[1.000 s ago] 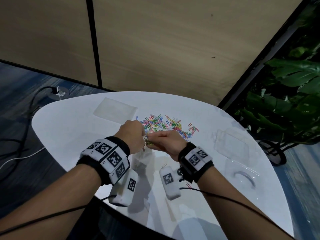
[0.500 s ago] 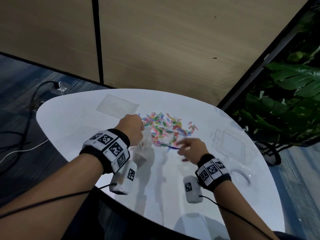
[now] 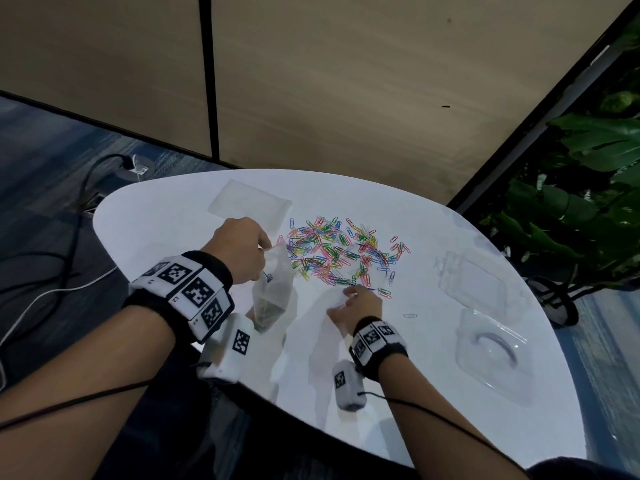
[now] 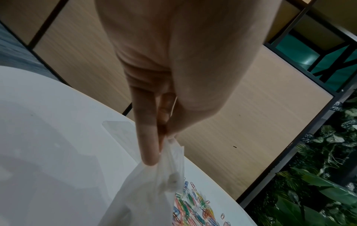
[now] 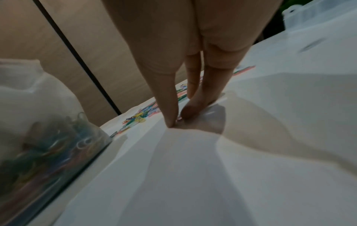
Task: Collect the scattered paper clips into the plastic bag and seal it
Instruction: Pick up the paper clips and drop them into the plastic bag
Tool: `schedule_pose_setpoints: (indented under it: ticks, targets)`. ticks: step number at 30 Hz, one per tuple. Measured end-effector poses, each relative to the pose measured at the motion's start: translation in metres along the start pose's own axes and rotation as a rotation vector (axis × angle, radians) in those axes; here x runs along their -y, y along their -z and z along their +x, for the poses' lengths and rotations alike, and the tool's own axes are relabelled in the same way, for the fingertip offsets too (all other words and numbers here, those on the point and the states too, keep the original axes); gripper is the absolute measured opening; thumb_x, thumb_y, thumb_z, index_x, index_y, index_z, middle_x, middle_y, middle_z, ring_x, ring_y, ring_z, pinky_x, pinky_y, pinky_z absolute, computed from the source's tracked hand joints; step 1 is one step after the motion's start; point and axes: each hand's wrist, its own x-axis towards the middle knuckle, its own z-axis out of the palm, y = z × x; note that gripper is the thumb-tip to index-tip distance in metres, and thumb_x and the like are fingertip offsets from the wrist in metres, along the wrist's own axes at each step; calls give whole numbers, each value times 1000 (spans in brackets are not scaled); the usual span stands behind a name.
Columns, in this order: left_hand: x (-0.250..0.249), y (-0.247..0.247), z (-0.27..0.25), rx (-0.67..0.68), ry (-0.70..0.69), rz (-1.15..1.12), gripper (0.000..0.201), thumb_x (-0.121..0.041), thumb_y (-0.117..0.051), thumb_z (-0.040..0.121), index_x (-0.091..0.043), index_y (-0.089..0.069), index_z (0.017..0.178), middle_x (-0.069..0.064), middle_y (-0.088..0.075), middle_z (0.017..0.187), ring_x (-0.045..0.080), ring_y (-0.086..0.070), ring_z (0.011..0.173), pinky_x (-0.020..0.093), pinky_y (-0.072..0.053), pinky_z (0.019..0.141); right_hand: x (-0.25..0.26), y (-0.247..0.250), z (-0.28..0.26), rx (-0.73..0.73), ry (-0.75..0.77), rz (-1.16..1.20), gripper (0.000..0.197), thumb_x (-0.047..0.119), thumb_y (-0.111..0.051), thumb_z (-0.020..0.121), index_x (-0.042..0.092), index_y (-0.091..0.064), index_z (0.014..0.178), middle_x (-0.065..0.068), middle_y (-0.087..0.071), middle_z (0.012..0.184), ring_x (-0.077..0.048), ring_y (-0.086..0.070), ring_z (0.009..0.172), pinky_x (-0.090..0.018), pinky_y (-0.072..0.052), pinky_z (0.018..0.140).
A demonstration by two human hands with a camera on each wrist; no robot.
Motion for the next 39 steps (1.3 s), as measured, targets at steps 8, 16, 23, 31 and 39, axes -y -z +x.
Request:
schedule_pose_setpoints:
  ticks: [8,16,23,31,39]
  targets:
    - [5,2,10,-7,6,37,29,-5,-53,89,-17,-71,109,16,-66,113,25,-75,75,37,-61,82,45,-20,49,10,502,-556,50,9,-57,91,30,-49,136,-10,-38,144,-34,-45,127,-45,-50,97]
    - [-3,-1,9,9,1,51,30,-2,-54,91,-13,-71,112,14,-68,112,24,-76,73,37,-61,84,37,2,60,-15,442,-483,18,7,-61,90,11,-76,98,-9,-73,98,-23,-69,89,-25,-54,81]
    - [-17,-8,6,45,-30,54,33,2,-56,89,-9,-71,116,16,-69,113,32,-73,91,40,-61,87,21,52,48,86,72,559,8,11,-80,77,9,-79,85,-7,-76,85,-22,-73,81,-32,-57,87]
    - [-33,-22,3,54,-64,7,30,0,-57,89,-9,-73,113,16,-72,104,31,-74,90,40,-61,88,72,50,-24,542,200,983,18,-6,-68,84,-10,-68,102,-14,-73,94,-19,-72,82,-22,-58,78]
    - [-37,-25,1,68,-109,14,26,-1,-56,86,-12,-79,93,18,-72,96,34,-72,86,39,-61,80,88,18,-39,209,455,185,25,4,-63,83,9,-75,104,-11,-74,88,-22,-67,76,-26,-56,72]
